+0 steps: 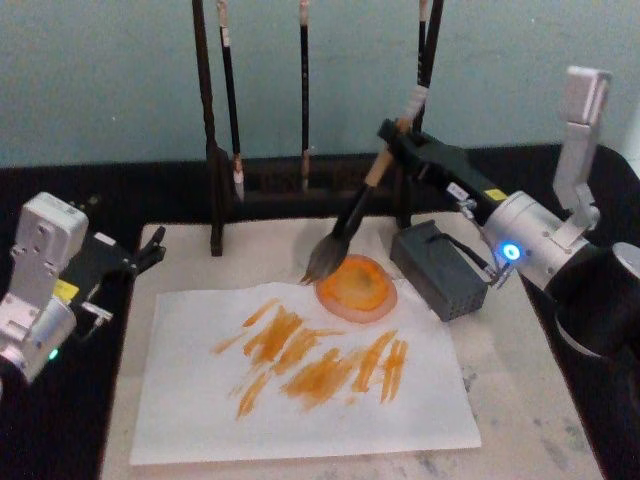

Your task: Pick up the brush from the inkstone, write on the paper, then place the brush back to its original position.

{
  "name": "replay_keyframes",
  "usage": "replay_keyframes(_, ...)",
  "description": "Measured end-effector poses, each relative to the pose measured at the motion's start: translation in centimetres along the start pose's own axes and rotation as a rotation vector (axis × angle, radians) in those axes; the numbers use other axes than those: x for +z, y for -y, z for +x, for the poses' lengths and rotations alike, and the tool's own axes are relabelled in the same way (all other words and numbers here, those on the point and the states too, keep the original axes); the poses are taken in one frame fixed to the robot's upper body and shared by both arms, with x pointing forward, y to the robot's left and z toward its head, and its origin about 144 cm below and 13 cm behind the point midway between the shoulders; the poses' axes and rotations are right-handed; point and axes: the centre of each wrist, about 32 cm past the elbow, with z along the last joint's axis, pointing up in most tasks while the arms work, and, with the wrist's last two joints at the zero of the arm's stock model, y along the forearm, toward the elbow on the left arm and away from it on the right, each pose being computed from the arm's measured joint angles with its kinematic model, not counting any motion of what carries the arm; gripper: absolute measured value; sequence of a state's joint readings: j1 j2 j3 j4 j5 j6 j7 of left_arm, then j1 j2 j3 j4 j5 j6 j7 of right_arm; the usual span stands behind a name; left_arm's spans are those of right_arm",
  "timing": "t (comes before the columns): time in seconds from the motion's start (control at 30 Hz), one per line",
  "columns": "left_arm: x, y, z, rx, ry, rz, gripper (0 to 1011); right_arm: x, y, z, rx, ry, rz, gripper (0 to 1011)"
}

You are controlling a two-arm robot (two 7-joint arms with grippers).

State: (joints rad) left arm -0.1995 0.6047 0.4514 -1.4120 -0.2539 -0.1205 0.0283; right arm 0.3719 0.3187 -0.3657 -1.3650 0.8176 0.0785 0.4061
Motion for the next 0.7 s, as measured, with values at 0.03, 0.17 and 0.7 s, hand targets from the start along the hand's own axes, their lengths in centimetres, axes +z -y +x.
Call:
replay_keyframes(0.03, 0.0, 0.0, 0.0, 0.0, 0.0, 0.0, 1001, 0.0, 0.2, 0.3, -0.02, -0.015, 0.006, 176)
replay_keyframes(0.17, 0.0, 0.0, 0.0, 0.0, 0.0, 0.0, 1001, -0.2, 0.6, 1.1, -0.067, -0.052, 0.02, 175)
replay_keyframes(0.7, 0.0, 0.0, 0.0, 0.0, 0.0, 0.0, 1001, -1.4, 2.1, 2.8, -0.194, -0.178, 0.046, 176)
